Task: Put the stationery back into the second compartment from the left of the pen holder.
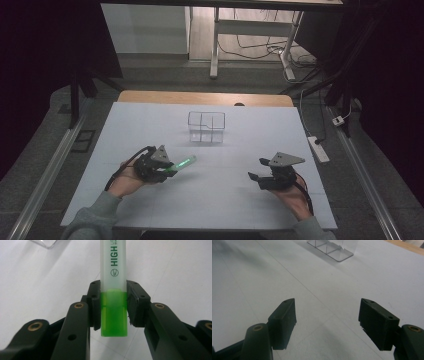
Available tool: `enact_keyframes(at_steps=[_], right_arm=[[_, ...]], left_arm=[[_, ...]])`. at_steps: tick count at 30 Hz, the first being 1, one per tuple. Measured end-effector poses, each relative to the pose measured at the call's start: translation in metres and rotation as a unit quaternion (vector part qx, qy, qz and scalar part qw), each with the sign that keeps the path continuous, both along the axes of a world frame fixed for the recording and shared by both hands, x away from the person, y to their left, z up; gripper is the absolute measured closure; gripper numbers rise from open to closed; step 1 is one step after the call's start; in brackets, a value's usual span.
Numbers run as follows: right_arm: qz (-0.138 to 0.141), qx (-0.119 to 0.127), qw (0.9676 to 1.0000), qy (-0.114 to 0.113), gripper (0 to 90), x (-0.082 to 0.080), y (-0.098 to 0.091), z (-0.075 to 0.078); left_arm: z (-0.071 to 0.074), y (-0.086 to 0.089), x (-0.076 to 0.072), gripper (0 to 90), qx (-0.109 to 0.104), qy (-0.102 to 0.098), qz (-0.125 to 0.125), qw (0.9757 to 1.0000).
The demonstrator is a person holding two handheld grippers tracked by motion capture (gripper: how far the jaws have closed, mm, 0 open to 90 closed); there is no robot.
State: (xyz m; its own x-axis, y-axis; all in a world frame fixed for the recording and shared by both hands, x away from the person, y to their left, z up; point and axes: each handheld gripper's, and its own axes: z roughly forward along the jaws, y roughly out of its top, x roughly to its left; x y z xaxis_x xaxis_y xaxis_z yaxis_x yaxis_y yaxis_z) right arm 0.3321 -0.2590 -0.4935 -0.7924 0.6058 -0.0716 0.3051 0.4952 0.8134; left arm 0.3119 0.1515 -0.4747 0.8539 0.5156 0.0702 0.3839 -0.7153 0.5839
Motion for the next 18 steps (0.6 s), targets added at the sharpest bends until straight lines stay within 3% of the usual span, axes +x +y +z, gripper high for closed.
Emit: enact_keyframes(at_steps=[11,18], right_arm=[[0.024,0.023,0.9994,-0.003,30.0,0.003,0.012,0.011],[0.052,0.015,0.9985,0.005,29.7,0.005,0.027,0.017]], left_arm=[[0.004,-0.011,0.004,66.6,0.006,-0.005,-0.016,0.9998],[0.003,-0.022,0.009,66.6,0.014,0.000,-0.033,0.9994]])
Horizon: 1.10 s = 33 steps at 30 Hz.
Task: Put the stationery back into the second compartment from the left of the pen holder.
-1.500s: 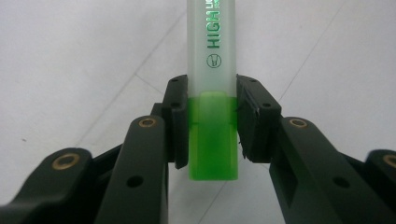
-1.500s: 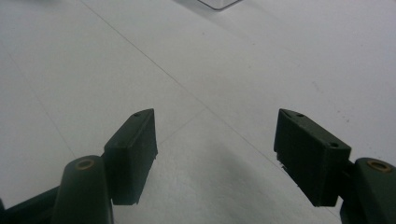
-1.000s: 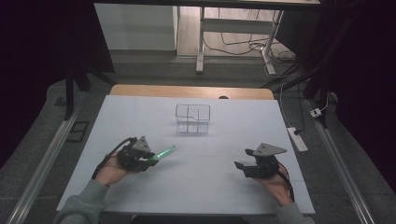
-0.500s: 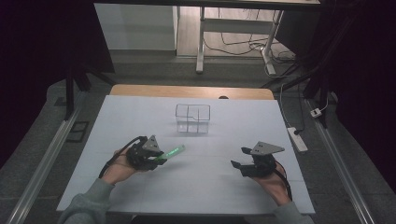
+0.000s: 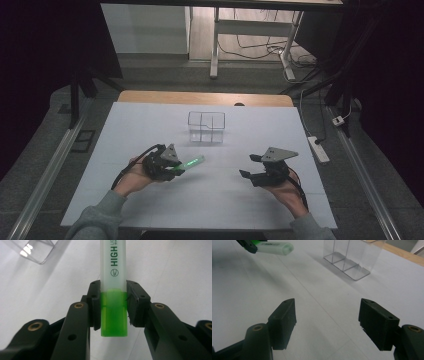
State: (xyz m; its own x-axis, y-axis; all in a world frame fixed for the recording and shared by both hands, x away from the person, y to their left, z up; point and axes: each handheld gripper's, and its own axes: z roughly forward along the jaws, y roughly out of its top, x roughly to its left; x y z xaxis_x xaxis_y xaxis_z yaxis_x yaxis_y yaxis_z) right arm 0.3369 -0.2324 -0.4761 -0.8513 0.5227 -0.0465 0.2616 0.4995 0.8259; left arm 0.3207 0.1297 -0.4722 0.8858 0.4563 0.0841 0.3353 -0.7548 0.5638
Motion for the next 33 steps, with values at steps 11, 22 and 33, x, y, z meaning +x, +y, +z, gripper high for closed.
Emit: enact_keyframes(at_steps=[11,22,33], right_arm=[[0.054,-0.037,0.9979,0.001,30.7,0.003,0.033,0.007],[0.103,-0.068,0.9923,0.009,33.5,0.012,0.067,0.008],[0.150,-0.115,0.9820,0.010,36.1,0.014,0.097,0.004]], left_arm=[[-0.002,-0.022,0.006,66.6,0.018,0.003,-0.028,0.9994],[-0.006,-0.039,0.009,66.6,0.030,0.018,-0.051,0.9981],[-0.009,-0.053,0.006,66.6,0.037,0.021,-0.076,0.9962]])
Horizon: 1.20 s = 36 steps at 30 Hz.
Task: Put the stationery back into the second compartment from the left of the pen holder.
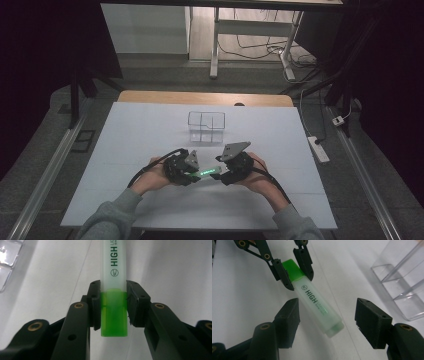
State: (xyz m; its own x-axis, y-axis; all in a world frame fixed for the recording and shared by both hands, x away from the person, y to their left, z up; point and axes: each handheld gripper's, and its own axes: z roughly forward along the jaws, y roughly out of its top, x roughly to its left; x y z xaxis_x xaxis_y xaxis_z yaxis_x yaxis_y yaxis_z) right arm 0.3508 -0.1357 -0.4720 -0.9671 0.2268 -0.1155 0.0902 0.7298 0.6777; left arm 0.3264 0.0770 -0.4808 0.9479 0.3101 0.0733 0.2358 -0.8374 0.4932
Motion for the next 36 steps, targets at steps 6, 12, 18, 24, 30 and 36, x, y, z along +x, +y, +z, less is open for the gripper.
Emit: enact_keyframes(at_steps=[6,12,18,24,30,36], right_arm=[[0.032,-0.032,0.9990,0.000,37.9,-0.001,0.008,-0.007],[0.063,-0.070,0.9955,-0.009,44.8,-0.005,0.014,-0.012],[0.088,-0.087,0.9923,-0.013,55.1,-0.009,0.019,-0.016],[0.109,-0.096,0.9894,-0.011,59.8,-0.010,0.019,-0.018],[0.107,-0.088,0.9902,-0.011,64.6,-0.010,0.019,-0.017],[0.082,-0.065,0.9944,-0.017,65.0,-0.006,0.012,-0.012]], left_arm=[[0.000,-0.005,-0.001,66.6,0.001,0.000,-0.011,0.9999],[0.002,-0.008,-0.005,66.6,-0.002,-0.001,-0.028,0.9996],[0.002,-0.010,-0.008,66.6,-0.002,0.002,-0.041,0.9992],[0.002,-0.009,-0.009,66.0,-0.004,0.000,-0.049,0.9988],[0.004,-0.001,-0.003,60.4,-0.025,-0.002,-0.022,0.9994],[0.008,0.013,0.004,46.1,-0.069,-0.001,0.030,0.9972]])
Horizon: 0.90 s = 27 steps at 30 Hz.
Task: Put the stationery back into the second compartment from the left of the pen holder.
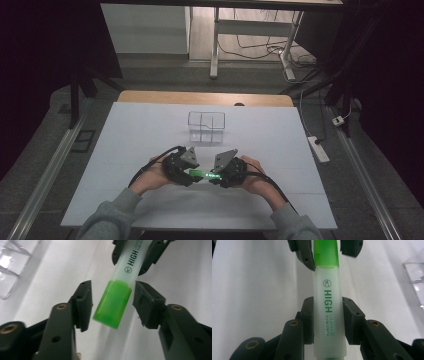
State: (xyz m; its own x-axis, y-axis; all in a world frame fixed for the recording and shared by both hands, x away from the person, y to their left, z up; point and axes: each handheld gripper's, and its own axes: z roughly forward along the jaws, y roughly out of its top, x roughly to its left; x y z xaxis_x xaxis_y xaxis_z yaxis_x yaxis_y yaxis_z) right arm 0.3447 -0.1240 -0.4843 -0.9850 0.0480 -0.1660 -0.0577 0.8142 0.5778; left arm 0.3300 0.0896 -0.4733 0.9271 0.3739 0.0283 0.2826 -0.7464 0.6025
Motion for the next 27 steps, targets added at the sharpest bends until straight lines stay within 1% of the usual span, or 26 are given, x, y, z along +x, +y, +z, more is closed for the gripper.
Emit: enact_keyframes(at_steps=[2,5,7,11,13,15,16,19,21,22,26,27], right_arm=[[-0.013,0.010,0.9999,-0.003,65.0,0.002,-0.002,0.002],[-0.028,0.022,0.9993,-0.009,65.0,0.003,-0.005,0.004],[-0.041,0.040,0.9983,-0.012,65.0,0.003,-0.006,0.005],[-0.064,0.064,0.9957,-0.020,65.0,0.005,-0.009,0.007],[-0.073,0.072,0.9945,-0.023,65.0,0.006,-0.010,0.008],[-0.080,0.081,0.9931,-0.026,65.0,0.006,-0.012,0.009],[-0.084,0.087,0.9923,-0.027,65.0,0.006,-0.012,0.009],[-0.093,0.097,0.9906,-0.028,65.0,0.007,-0.014,0.010],[-0.098,0.105,0.9892,-0.030,65.0,0.007,-0.015,0.010],[-0.099,0.108,0.9887,-0.030,65.0,0.008,-0.015,0.010],[-0.102,0.115,0.9875,-0.033,65.0,0.008,-0.015,0.010],[-0.103,0.117,0.9872,-0.033,65.0,0.008,-0.015,0.010]], left_arm=[[0.001,0.006,0.001,42.3,-0.012,-0.002,0.018,0.9998],[0.000,0.013,0.003,38.7,-0.035,0.000,0.042,0.9985],[0.000,0.017,0.004,36.9,-0.045,0.003,0.056,0.9974],[-0.001,0.025,0.005,33.9,-0.066,0.011,0.084,0.9943],[-0.002,0.028,0.006,32.7,-0.075,0.016,0.093,0.9927],[-0.003,0.030,0.006,31.8,-0.081,0.016,0.101,0.9915],[-0.003,0.032,0.006,31.6,-0.085,0.019,0.105,0.9906],[-0.002,0.036,0.007,31.5,-0.109,0.025,0.121,0.9864],[-0.002,0.038,0.008,31.3,-0.120,0.028,0.127,0.9842],[-0.001,0.039,0.008,31.3,-0.124,0.030,0.130,0.9833],[-0.001,0.041,0.009,31.1,-0.149,0.036,0.140,0.9782],[-0.001,0.041,0.009,31.0,-0.152,0.037,0.141,0.9775]])
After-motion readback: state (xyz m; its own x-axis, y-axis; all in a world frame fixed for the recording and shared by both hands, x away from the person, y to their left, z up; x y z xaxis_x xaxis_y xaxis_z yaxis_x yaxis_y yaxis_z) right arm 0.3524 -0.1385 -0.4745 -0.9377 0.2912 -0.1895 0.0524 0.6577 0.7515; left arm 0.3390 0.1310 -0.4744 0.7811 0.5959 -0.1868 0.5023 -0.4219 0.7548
